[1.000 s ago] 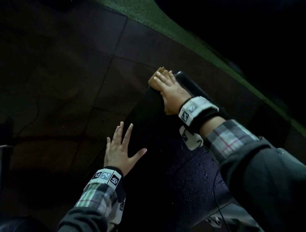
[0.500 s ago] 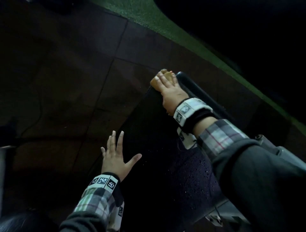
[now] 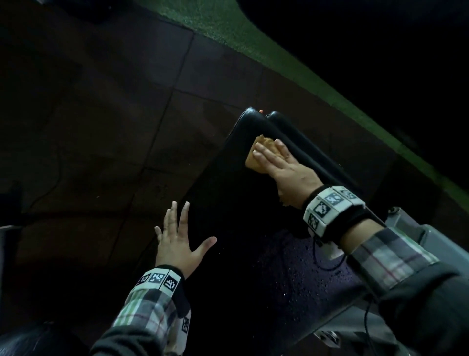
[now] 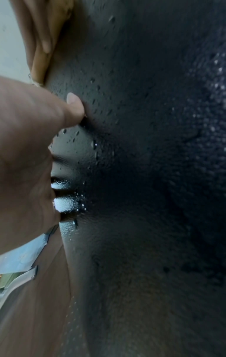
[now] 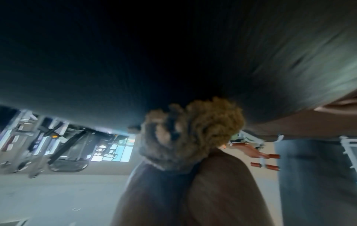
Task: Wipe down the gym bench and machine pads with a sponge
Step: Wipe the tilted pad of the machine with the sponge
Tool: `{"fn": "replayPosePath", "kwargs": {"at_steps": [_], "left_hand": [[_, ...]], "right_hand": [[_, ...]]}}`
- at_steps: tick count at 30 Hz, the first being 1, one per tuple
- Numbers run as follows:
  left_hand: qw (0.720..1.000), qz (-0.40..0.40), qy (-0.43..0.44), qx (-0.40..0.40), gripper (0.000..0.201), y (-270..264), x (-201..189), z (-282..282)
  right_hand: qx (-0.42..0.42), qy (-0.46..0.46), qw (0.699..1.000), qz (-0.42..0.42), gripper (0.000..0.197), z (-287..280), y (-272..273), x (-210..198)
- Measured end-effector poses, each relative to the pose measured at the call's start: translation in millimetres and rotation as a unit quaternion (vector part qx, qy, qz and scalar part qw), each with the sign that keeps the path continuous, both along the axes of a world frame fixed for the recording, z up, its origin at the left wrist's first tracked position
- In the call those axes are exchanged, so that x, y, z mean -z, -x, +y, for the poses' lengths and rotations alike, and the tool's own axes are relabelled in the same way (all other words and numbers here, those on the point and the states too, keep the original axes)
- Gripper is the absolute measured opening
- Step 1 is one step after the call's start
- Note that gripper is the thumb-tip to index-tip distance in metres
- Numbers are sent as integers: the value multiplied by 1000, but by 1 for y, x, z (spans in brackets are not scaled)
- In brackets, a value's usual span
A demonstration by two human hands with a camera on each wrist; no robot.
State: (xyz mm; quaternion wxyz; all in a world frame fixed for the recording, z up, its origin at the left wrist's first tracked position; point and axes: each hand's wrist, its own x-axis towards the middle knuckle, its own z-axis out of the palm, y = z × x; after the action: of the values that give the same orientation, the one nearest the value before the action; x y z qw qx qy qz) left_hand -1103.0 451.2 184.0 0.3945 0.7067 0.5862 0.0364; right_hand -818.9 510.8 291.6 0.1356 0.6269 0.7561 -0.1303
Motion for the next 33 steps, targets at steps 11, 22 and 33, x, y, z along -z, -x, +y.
{"fn": "replayPosePath", "kwargs": {"at_steps": [11, 22, 33], "left_hand": [[1000, -2, -10, -8, 117, -1, 1, 0], [1000, 0, -10, -13, 119, -1, 1, 0], [1000, -2, -18, -17, 111, -1, 3, 0]], "right_hand": [[-35, 9, 999, 3, 76, 29, 67, -8], [50, 10, 999, 6, 83, 22, 17, -13], [-43, 8, 999, 12, 78, 6, 60, 4]]}}
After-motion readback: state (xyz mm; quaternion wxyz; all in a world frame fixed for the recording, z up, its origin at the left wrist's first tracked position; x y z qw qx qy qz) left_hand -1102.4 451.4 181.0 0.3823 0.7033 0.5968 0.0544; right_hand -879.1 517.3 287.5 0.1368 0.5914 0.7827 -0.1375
